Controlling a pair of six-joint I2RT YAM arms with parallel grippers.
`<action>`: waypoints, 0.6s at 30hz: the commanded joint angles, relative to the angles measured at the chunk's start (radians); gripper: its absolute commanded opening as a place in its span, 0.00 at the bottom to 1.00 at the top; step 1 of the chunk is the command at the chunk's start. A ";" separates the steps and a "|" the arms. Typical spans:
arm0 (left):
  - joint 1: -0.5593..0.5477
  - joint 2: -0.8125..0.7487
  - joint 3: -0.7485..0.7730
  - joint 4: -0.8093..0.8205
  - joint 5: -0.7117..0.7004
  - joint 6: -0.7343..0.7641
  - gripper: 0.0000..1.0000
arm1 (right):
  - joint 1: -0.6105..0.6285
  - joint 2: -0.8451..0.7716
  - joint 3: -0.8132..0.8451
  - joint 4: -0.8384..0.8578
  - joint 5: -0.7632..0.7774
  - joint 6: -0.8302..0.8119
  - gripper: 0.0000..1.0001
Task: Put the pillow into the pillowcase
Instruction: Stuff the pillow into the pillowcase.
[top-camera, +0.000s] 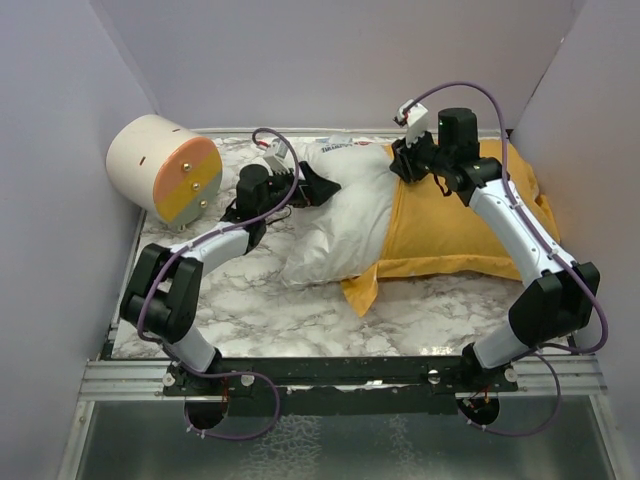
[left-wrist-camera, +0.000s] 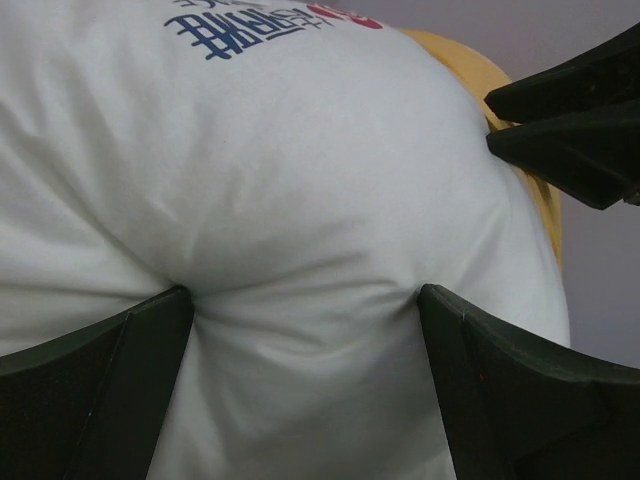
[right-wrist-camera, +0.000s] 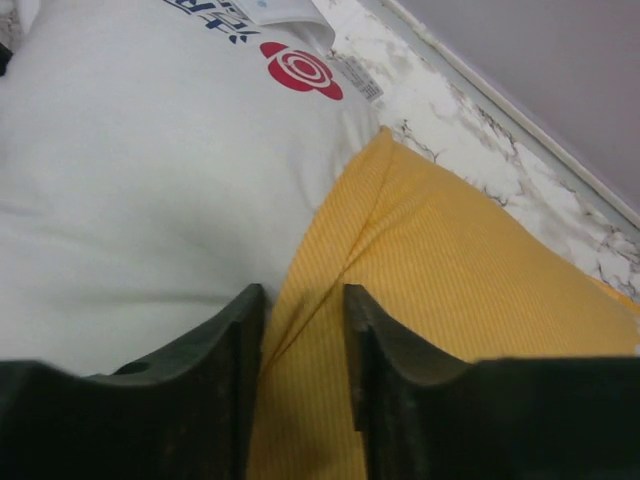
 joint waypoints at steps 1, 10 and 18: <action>-0.061 0.099 0.009 0.101 0.119 -0.033 0.97 | 0.002 -0.006 0.001 -0.029 0.019 -0.028 0.26; -0.116 0.216 0.089 0.217 0.228 -0.069 0.41 | 0.008 0.021 0.095 -0.136 -0.272 -0.040 0.00; -0.143 0.150 0.117 0.290 0.301 -0.021 0.04 | 0.069 0.142 0.384 -0.161 -0.685 0.094 0.00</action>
